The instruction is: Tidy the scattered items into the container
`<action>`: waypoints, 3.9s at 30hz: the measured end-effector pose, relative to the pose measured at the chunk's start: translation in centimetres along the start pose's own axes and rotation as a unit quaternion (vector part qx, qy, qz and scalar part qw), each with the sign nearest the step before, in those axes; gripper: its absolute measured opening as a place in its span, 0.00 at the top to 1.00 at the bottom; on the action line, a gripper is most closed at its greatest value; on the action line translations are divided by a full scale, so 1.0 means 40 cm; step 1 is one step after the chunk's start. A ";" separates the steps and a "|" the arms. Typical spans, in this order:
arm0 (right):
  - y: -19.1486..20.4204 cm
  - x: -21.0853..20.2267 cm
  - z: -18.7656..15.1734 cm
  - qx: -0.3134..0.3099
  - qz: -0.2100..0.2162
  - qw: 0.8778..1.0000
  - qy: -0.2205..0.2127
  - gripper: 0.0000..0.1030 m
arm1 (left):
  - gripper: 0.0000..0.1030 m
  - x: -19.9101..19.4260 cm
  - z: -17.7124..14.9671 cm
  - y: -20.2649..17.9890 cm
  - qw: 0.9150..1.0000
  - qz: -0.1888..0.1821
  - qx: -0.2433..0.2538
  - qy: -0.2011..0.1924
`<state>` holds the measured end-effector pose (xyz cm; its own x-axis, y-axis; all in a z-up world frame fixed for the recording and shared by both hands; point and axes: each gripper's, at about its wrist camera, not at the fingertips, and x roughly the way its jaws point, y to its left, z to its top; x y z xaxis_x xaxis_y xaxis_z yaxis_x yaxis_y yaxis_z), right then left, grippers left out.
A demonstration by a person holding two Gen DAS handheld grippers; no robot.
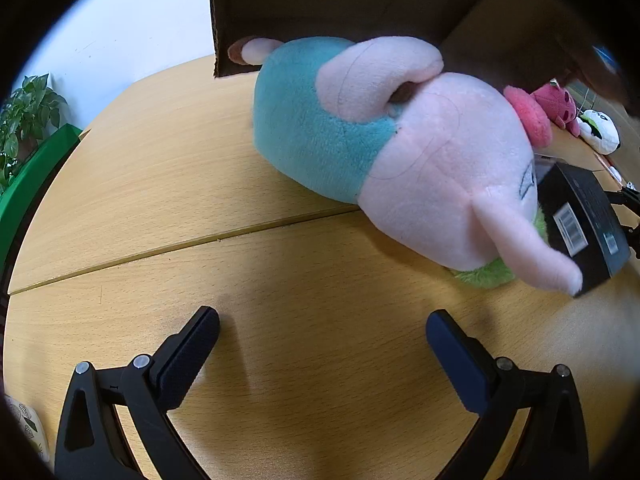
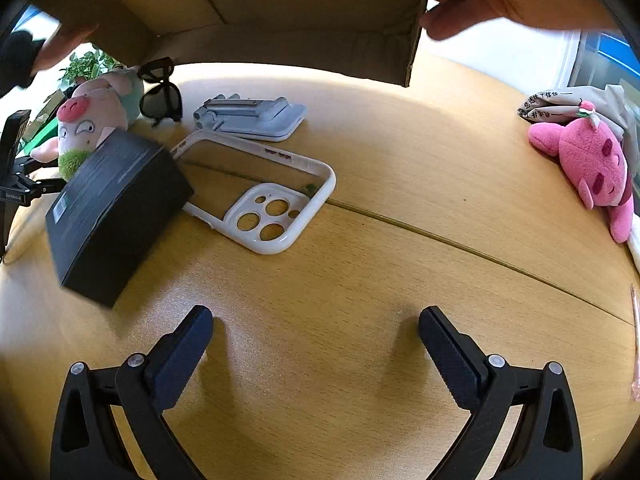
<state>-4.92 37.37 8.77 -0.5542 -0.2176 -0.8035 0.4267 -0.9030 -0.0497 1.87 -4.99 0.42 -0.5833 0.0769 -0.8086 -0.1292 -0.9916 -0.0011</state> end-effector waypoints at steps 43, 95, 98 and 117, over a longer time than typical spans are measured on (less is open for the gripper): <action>-0.005 -0.006 -0.004 -0.018 0.014 1.000 0.000 0.00 | 0.00 0.002 0.003 0.002 1.000 0.000 0.000 0.000; 0.540 -0.527 0.484 0.014 0.067 0.992 0.102 0.01 | 0.03 -0.497 0.361 -0.096 0.966 -0.051 -0.237 0.089; 0.551 -0.378 0.465 0.028 0.098 0.986 0.132 0.01 | 0.03 -0.349 0.346 -0.027 0.953 -0.086 -0.264 0.118; 0.652 0.174 0.404 0.060 0.082 0.973 0.209 0.14 | 0.12 0.095 0.238 0.114 0.893 -0.223 -0.325 0.217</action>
<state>-9.20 6.33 11.48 -0.1366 -0.2163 -0.9667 0.3854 -0.9106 0.1493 -8.59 -8.24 2.94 -0.2070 0.5707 -0.7946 0.3040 -0.7345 -0.6068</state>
